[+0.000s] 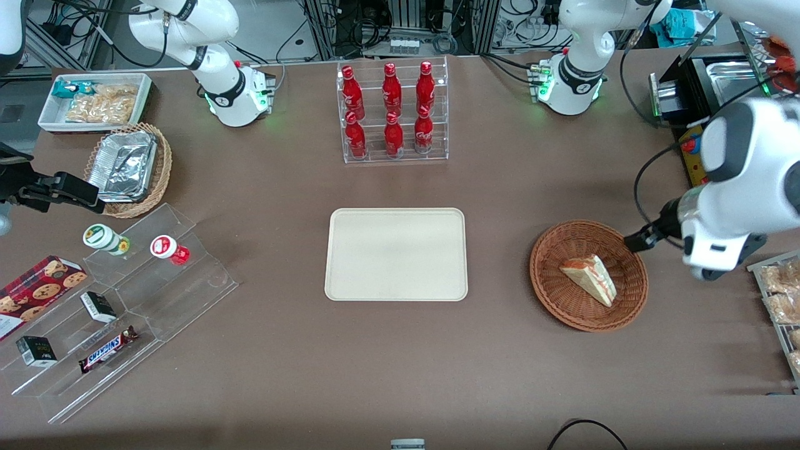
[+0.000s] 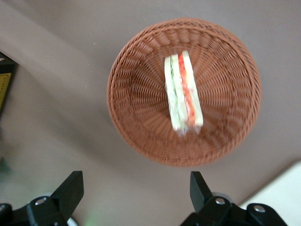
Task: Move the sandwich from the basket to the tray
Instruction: 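Lower the left gripper and close it on the wrapped sandwich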
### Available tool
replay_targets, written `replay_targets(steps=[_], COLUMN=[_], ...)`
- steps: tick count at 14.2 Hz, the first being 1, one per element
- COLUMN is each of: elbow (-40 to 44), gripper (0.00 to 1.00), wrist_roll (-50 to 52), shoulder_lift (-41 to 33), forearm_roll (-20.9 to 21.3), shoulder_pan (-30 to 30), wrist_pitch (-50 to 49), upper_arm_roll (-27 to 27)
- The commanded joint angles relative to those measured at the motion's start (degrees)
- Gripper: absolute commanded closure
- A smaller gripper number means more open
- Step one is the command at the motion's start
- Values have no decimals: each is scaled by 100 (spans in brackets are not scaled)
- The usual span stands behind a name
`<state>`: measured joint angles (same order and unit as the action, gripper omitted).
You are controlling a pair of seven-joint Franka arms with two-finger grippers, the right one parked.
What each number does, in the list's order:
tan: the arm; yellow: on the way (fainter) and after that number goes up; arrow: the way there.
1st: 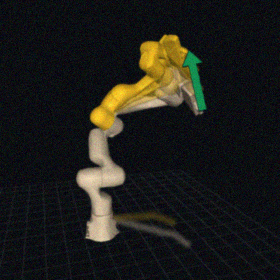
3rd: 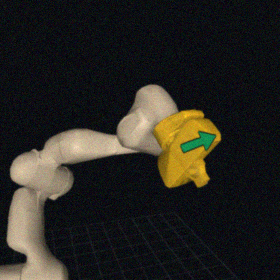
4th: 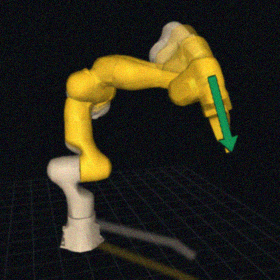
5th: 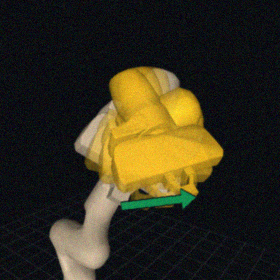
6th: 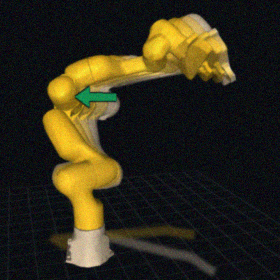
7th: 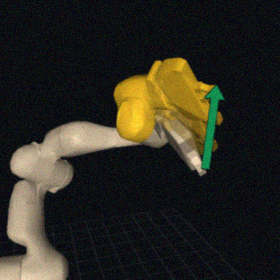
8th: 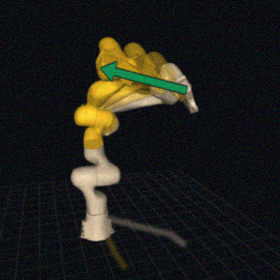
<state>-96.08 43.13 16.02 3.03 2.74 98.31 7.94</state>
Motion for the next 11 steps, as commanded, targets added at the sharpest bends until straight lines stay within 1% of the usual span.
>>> replay_targets(steps=[1, 3, 5, 11], elbow=[107, 116, -6, -1157], gripper=[0, 0, 0, 0], wrist_roll=[730, 1055, 1145, 1154], shoulder_lift=[427, 699, 797, 745], forearm_roll=[172, 163, 128, 101], shoulder_pan=[-98, -177, -177, -168], wrist_pitch=[388, 775, 1101, 2471], upper_arm_roll=[23, 23, 32, 23])
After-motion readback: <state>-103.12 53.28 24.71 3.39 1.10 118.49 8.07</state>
